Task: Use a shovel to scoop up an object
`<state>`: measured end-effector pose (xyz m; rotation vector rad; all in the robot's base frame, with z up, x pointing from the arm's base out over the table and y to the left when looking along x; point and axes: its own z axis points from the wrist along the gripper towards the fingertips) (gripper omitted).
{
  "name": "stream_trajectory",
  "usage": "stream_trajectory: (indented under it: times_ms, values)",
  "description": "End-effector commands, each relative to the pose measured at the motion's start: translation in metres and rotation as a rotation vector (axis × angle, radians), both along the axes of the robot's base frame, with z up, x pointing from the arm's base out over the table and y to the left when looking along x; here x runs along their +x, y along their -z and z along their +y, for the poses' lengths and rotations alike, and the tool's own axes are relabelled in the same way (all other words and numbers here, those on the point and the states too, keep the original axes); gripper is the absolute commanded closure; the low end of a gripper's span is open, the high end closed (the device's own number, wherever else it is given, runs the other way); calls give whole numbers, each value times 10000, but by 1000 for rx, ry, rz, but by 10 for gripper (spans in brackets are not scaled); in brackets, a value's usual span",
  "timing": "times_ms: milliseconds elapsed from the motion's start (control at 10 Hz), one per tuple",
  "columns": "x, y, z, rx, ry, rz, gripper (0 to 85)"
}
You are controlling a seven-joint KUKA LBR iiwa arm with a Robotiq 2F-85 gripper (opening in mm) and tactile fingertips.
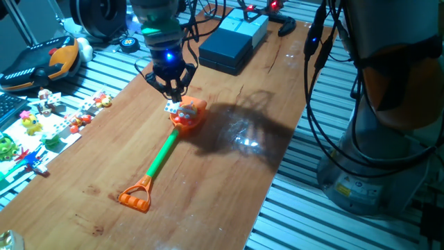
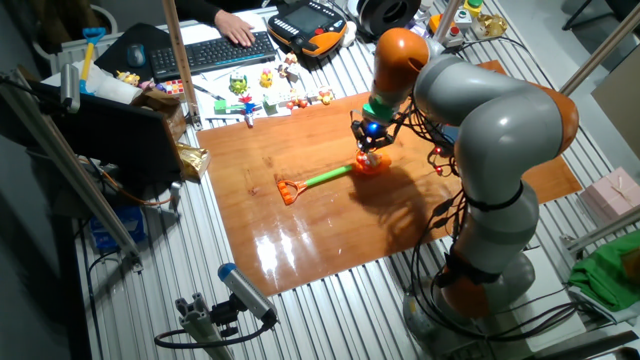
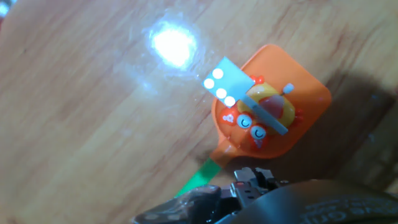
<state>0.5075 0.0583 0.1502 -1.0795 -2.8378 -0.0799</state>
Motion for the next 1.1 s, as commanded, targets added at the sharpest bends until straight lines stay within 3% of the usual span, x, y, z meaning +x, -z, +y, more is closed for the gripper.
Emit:
stream_trajectory:
  times_ms: [0,400,1000]
  values:
    - [-4,5,12,-2,-356,-1,843]
    - [4,17,28,-2,-355,-14,843]
    - [2,21,39,10,-356,-6,843]
